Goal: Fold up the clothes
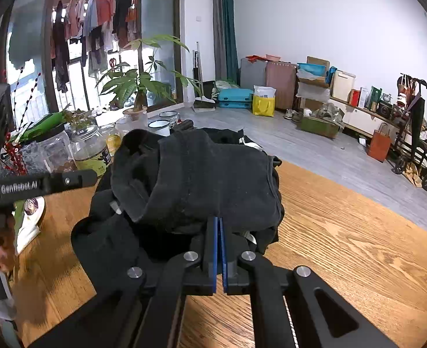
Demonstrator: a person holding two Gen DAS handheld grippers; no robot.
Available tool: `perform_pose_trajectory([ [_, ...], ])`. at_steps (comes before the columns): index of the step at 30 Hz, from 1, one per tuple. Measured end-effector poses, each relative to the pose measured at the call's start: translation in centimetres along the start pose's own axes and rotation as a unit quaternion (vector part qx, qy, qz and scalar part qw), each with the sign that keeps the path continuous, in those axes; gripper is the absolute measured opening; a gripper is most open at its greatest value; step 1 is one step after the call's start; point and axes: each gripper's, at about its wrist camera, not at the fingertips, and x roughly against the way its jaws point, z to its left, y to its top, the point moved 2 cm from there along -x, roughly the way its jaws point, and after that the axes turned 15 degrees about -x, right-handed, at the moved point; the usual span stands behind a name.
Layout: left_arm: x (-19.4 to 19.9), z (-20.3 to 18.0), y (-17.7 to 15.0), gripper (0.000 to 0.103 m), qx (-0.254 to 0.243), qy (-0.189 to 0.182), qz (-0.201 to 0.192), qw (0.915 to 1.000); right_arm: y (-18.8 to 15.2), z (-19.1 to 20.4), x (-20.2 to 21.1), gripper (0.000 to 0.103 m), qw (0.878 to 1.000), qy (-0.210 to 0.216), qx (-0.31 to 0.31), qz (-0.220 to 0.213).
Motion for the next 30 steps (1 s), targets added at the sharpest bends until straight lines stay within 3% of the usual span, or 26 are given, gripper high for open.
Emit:
perform_pose_trajectory([
  [4, -1.1, 1.3, 1.1, 0.077, 0.029, -0.001, -0.013, 0.9995, -0.4, -0.3, -0.3, 0.002, 1.0, 0.0, -0.007, -0.003],
  [7, -3.4, 1.6, 2.3, 0.076, 0.024, 0.027, -0.006, 0.9993, -0.8, -0.2, -0.7, 0.002, 1.0, 0.001, 0.0, 0.0],
  [8, -4.4, 1.6, 2.6, 0.064, 0.018, 0.035, 0.001, 0.9992, -0.9, -0.1, -0.8, 0.002, 1.0, 0.0, 0.002, 0.0],
  [9, -5.3, 1.6, 2.8, 0.04, 0.014, 0.043, 0.008, 0.999, -1.1, -0.2, -0.8, 0.002, 1.0, -0.002, 0.002, -0.001],
  [10, -6.2, 1.7, 2.9, 0.026, 0.013, 0.053, 0.018, 0.9984, -1.2, -0.3, -0.9, 0.002, 1.0, -0.004, 0.002, -0.002],
  [11, -7.1, 1.9, 2.8, 0.004, 0.017, 0.063, 0.031, 0.9974, -1.3, -0.4, -1.0, 0.002, 1.0, -0.006, 0.001, -0.002],
  [17, -6.6, 0.7, 1.7, 0.004, -0.02, 0.087, 0.026, 0.9956, -2.2, -1.0, -1.1, 0.002, 1.0, -0.01, -0.002, 0.01],
  [24, -0.3, -1.3, 2.2, 0.004, -0.038, 0.082, 0.006, 0.9959, -2.2, -2.2, 2.7, 0.001, 0.999, -0.019, -0.026, 0.0],
  [30, 4.4, -5.3, 1.1, 0.004, -0.05, 0.054, 0.006, 0.9973, -2.4, -2.9, 7.3, 0.001, 0.999, -0.027, -0.033, 0.0],
])
